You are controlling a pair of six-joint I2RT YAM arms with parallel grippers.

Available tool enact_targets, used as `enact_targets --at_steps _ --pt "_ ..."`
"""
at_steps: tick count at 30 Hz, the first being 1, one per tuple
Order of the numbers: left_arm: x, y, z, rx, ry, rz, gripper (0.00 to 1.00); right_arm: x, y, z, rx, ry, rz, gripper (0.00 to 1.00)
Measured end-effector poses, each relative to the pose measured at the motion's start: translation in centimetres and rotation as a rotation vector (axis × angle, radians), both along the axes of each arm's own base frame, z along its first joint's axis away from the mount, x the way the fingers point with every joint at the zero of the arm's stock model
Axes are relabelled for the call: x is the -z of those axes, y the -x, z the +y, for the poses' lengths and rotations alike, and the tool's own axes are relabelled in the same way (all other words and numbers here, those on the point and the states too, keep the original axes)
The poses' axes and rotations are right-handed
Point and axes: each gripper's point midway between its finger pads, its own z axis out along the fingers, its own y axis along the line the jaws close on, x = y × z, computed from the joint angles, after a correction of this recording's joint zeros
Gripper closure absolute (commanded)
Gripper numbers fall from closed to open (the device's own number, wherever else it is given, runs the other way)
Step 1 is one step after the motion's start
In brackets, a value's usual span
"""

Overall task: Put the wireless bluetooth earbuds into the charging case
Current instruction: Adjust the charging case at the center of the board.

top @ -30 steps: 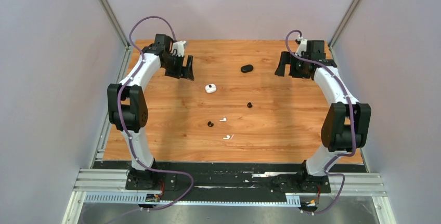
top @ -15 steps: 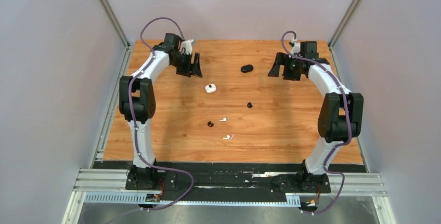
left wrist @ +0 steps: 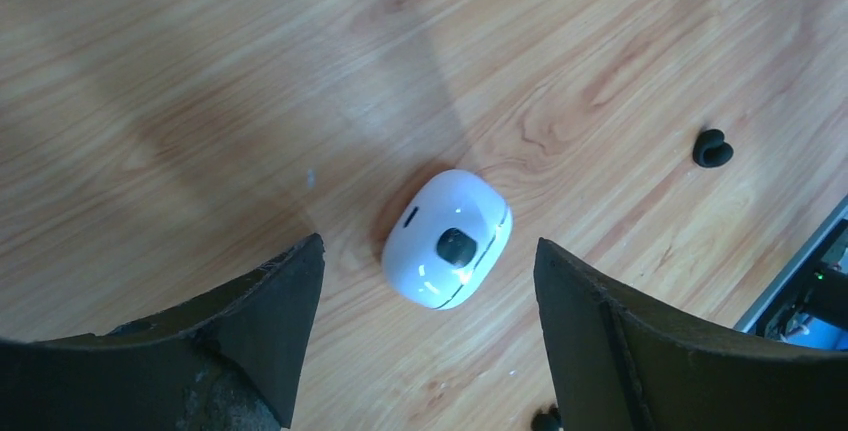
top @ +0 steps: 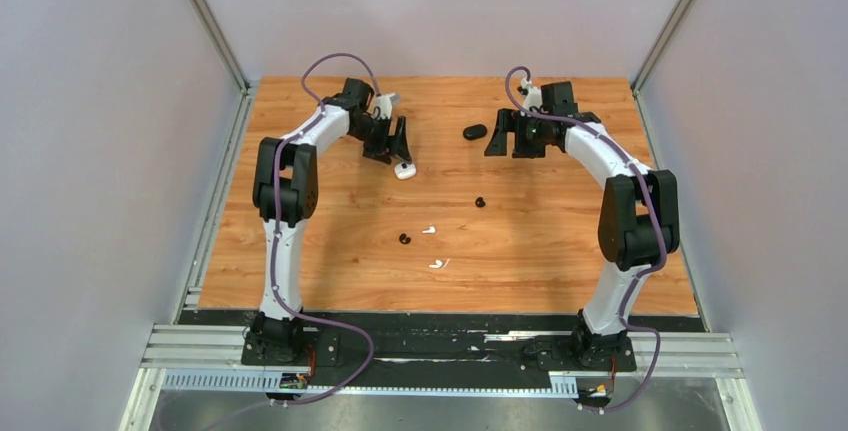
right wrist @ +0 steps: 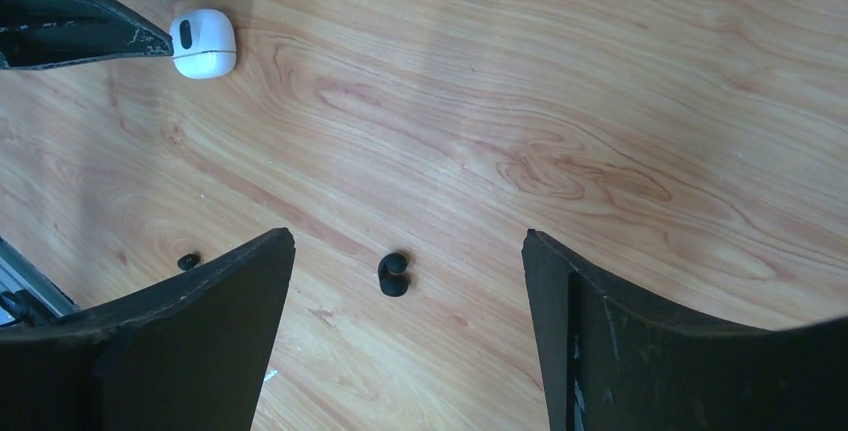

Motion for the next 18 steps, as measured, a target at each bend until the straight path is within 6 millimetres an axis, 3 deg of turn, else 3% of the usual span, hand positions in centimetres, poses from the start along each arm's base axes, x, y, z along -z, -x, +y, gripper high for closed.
enact_targets --at_steps 6,13,18 --pt "0.2 1.3 -2.1 0.053 0.02 0.012 0.21 1.4 0.9 -0.4 0.007 0.007 0.035 0.16" --pt "0.2 3.5 -3.7 0.101 0.041 0.037 0.27 1.6 1.1 -0.5 0.007 0.007 0.043 0.16" --pt "0.4 6.1 -5.2 0.151 0.033 0.061 0.26 2.5 0.8 -0.4 0.01 0.006 0.066 0.18"
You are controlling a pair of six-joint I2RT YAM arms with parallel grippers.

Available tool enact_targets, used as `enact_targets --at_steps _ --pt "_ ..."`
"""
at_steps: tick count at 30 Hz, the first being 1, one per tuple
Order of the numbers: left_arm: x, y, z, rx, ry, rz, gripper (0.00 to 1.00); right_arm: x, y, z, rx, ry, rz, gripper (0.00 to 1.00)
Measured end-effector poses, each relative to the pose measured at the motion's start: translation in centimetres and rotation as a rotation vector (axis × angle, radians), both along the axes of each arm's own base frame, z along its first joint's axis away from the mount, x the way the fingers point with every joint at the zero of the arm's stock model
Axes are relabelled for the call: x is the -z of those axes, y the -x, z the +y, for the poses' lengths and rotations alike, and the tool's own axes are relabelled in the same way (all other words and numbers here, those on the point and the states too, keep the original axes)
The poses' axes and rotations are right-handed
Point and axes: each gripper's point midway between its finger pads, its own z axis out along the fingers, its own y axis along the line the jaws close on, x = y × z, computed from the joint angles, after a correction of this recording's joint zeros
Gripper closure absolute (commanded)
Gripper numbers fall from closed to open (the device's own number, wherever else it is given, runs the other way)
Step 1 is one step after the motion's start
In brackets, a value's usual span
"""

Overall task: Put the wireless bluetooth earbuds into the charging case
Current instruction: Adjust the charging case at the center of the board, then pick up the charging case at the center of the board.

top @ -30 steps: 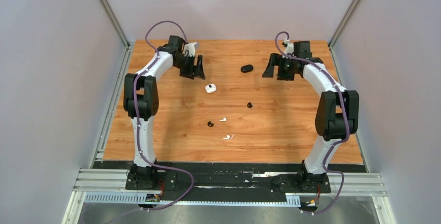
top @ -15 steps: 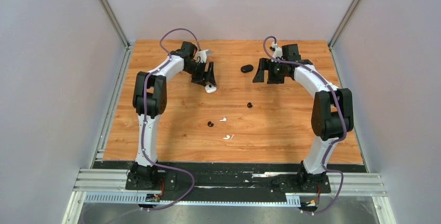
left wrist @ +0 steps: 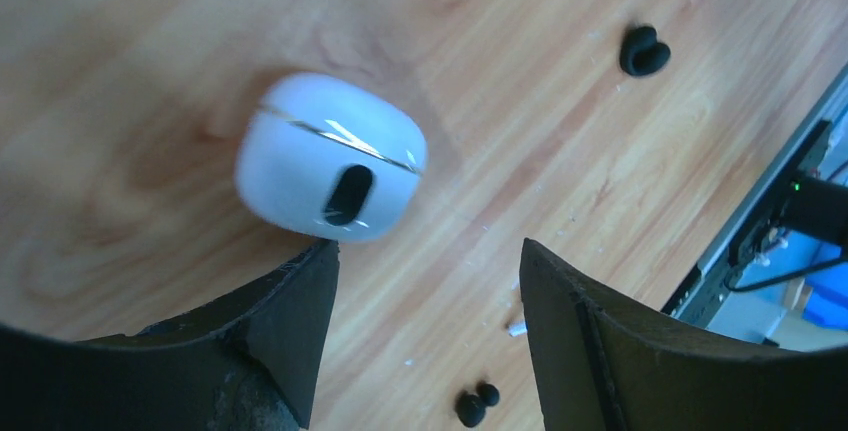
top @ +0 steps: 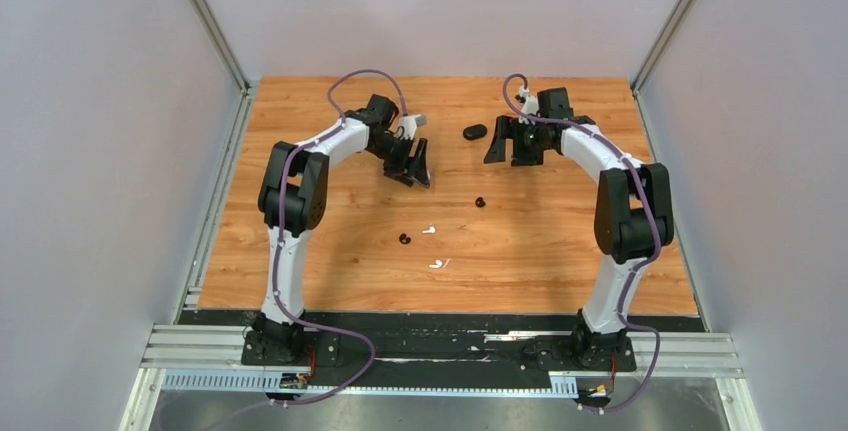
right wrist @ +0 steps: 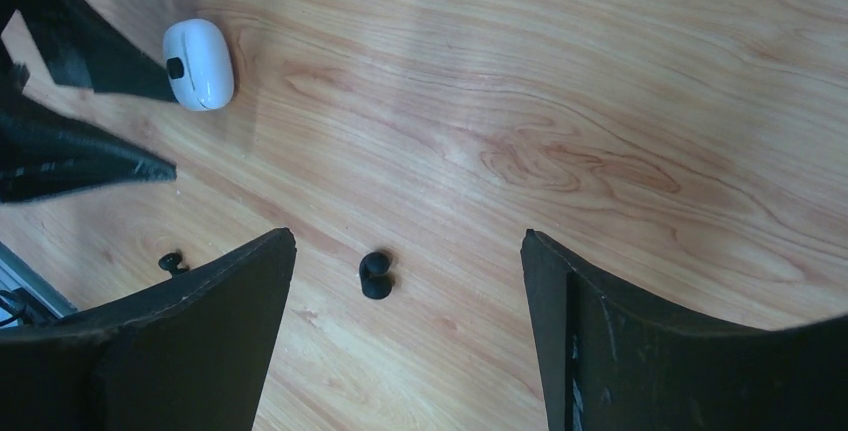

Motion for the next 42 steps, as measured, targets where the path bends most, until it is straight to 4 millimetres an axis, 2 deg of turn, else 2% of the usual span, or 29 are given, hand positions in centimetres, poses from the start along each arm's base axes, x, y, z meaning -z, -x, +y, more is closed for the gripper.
enact_targets --at_steps 7,9,12,15,17,18,19,21,22,25,30,36,42 --pt "-0.3 3.6 -0.8 0.084 -0.009 0.015 0.23 2.7 -0.9 0.9 -0.006 0.008 0.055 0.21" --pt "-0.6 4.3 -0.5 0.1 -0.02 0.01 0.22 3.1 -1.2 1.7 -0.025 0.017 0.054 0.21" --pt "-2.6 5.0 0.8 0.089 -0.019 -0.009 0.18 3.1 -1.6 3.8 -0.101 0.045 0.011 0.23" --pt "-6.1 4.8 3.8 0.002 0.014 -0.046 0.15 2.5 -1.7 6.8 -0.232 0.079 -0.07 0.26" --pt "-9.1 3.8 7.0 -0.099 0.033 -0.099 0.1 2.0 -1.7 9.0 -0.32 0.107 -0.134 0.27" --pt "-10.3 3.7 7.7 -0.121 0.038 -0.126 0.09 1.8 -1.7 10.0 -0.356 0.123 -0.162 0.26" --pt "-11.5 2.8 9.9 -0.186 0.036 -0.157 0.09 1.8 -1.7 10.9 -0.385 0.138 -0.184 0.25" --pt "-12.9 2.1 12.2 -0.255 0.021 -0.201 0.09 1.9 -1.9 12.8 -0.436 0.169 -0.23 0.21" --pt "-13.2 1.9 12.6 -0.271 0.013 -0.211 0.09 2.1 -1.8 13.7 -0.456 0.182 -0.244 0.2" --pt "-12.8 1.9 12.7 -0.307 -0.022 -0.198 0.09 3.2 -1.1 15.6 -0.496 0.216 -0.261 0.19" --pt "-10.9 2.6 13.2 -0.364 -0.078 -0.139 0.09 5.0 -0.3 17.2 -0.516 0.273 -0.263 0.19" --pt "-10.7 2.2 14.3 -0.429 -0.092 -0.119 0.1 5.2 -0.4 18.1 -0.511 0.307 -0.295 0.24" --pt "-10.8 1.9 14.6 -0.464 -0.083 -0.107 0.1 6.0 -1.0 18.1 -0.509 0.323 -0.311 0.35"
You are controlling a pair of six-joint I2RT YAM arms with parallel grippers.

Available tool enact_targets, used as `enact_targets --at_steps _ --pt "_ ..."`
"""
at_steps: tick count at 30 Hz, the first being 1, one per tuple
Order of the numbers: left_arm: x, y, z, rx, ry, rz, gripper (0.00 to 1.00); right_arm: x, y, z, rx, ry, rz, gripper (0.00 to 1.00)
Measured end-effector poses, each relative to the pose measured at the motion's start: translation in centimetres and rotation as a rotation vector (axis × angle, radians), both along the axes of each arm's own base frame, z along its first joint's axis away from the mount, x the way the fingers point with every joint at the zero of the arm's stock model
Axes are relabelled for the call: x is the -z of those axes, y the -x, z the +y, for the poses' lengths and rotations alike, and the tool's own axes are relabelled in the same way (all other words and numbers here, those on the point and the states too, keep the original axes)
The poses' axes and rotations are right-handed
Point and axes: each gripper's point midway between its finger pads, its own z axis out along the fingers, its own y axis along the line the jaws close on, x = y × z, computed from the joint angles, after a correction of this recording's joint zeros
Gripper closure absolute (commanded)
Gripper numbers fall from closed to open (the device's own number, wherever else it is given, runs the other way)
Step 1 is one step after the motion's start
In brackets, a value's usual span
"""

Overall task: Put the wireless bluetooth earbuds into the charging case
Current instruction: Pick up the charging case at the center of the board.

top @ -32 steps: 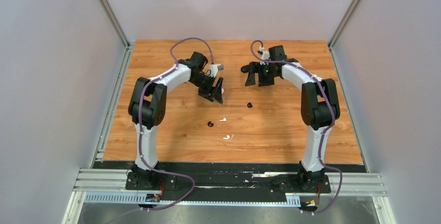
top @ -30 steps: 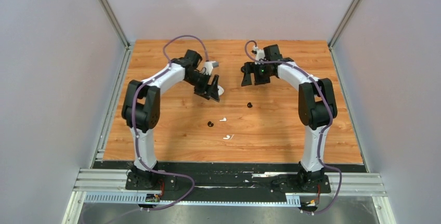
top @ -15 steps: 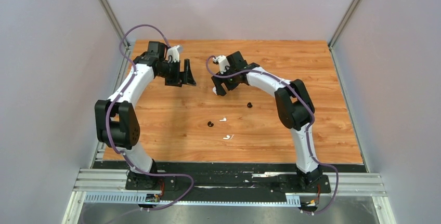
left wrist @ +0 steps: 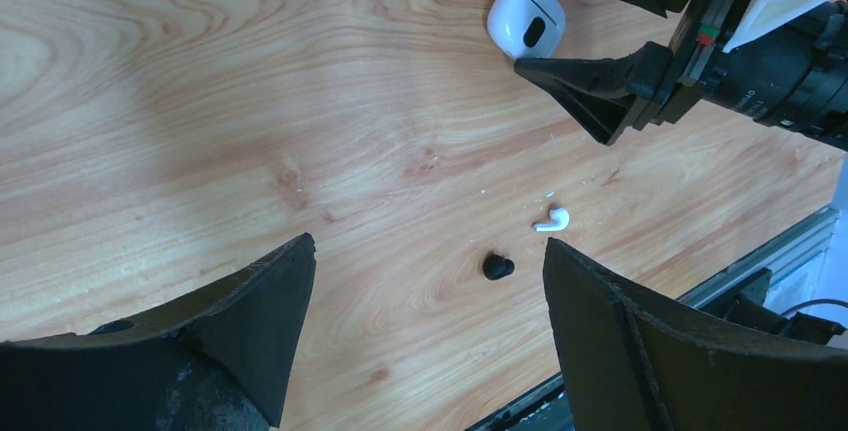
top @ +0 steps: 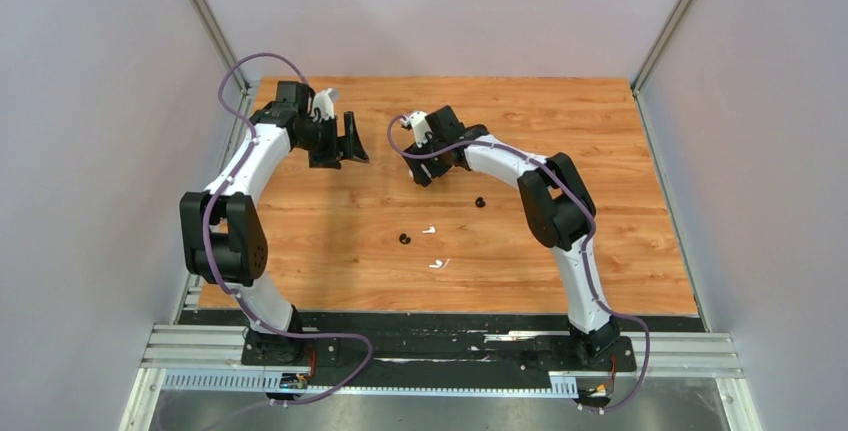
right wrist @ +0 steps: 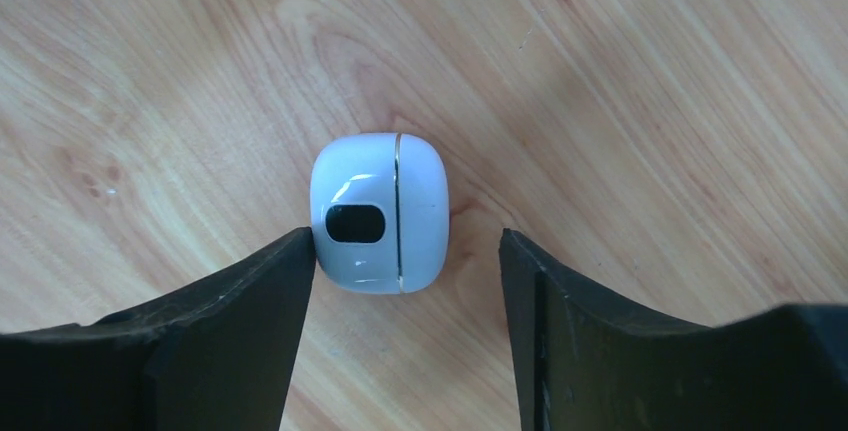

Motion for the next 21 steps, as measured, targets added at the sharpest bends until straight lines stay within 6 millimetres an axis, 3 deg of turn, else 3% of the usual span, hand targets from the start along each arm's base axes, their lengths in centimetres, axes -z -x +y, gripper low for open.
enact_targets --at_steps 18,21 --pt "2.3 -0.4 -0.3 -0.015 0.024 0.078 0.12 0.8 -0.6 0.5 -0.105 -0.028 -0.064 0.39" --pt "3.0 -0.6 -0.5 -0.014 0.033 0.101 0.12 0.9 -0.9 0.2 -0.113 -0.031 -0.071 0.52"
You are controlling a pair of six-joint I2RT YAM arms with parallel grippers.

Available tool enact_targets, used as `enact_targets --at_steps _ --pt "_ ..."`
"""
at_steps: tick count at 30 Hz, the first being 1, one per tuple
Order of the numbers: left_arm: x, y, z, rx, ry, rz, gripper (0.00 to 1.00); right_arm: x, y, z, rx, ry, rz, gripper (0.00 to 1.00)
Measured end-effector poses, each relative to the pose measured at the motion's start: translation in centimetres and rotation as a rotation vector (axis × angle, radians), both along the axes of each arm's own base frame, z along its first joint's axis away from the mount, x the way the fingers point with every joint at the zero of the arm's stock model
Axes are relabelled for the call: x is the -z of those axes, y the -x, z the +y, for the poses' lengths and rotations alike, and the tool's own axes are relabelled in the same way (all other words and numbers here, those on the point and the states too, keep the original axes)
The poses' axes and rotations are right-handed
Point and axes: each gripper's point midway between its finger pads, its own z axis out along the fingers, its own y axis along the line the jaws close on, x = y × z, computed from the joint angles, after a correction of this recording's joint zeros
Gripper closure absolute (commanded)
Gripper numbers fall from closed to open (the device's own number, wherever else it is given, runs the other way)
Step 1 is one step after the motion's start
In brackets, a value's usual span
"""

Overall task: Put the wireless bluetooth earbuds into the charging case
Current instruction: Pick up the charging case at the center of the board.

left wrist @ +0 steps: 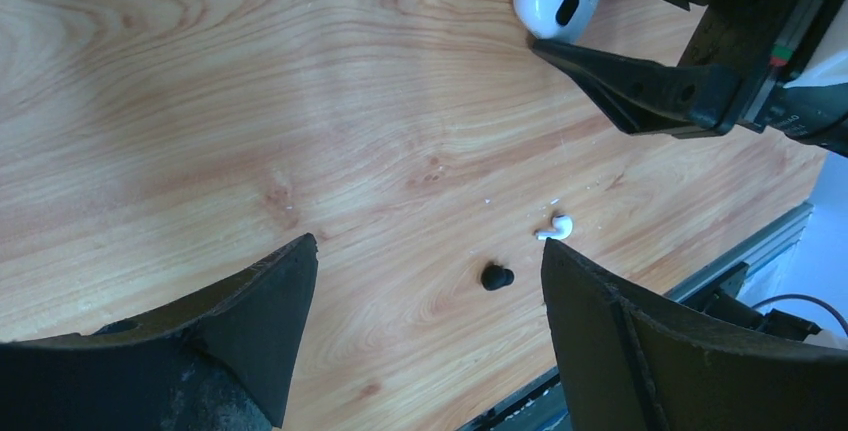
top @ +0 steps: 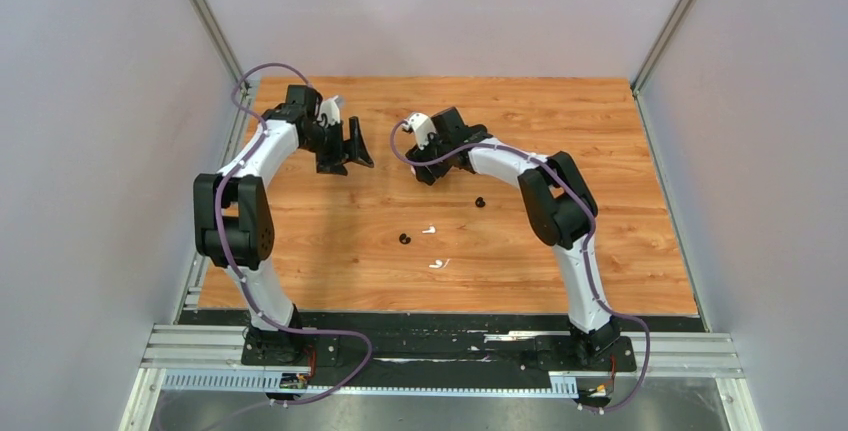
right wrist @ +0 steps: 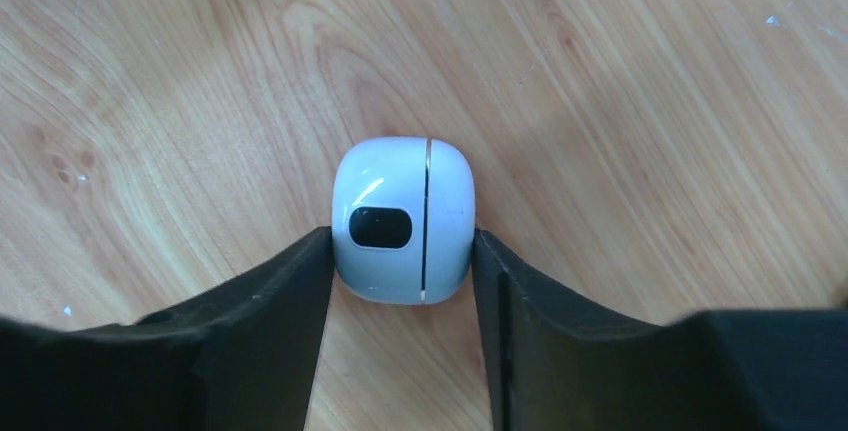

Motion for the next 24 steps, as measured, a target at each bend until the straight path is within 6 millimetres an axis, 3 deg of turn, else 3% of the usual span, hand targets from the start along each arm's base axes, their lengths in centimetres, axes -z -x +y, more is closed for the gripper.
enact_targets --at_steps 2,3,5,11,14,17,20,24 --pt "0.4 -0.2 -0.1 -0.001 0.005 0.013 0.12 0.1 -0.3 -0.2 -0.002 0.0 -0.011 0.66" --pt "0.6 -0.4 -0.2 -0.001 0.008 0.018 0.13 0.0 -0.4 -0.3 -0.007 -0.001 -0.015 0.81" --pt "0.8 -0.7 -0.4 0.0 0.019 0.026 0.13 0.0 -0.5 -0.5 -0.012 -0.001 -0.024 0.98" --pt "0.8 -2.1 -2.2 0.055 0.131 -0.023 0.16 -0.5 -1.3 -2.2 -0.016 0.033 -0.06 1.0" --pt "-0.4 -3.5 -3.6 0.112 0.218 -0.124 0.16 -2.2 -2.2 -3.8 -0.021 0.04 -0.105 1.0" --pt "-2.7 -5.0 -5.4 0.185 0.3 -0.259 0.18 -6.2 -2.5 -5.5 -0.047 0.023 -0.213 1.0" --pt "-5.9 -6.4 -7.4 0.266 0.375 -0.375 0.21 -12.9 -2.2 -7.0 -0.09 -0.022 -0.414 1.0" --pt "-10.5 -7.3 -10.8 0.39 0.449 -0.526 0.25 -21.2 -0.6 -6.3 -0.181 -0.096 -0.691 1.0"
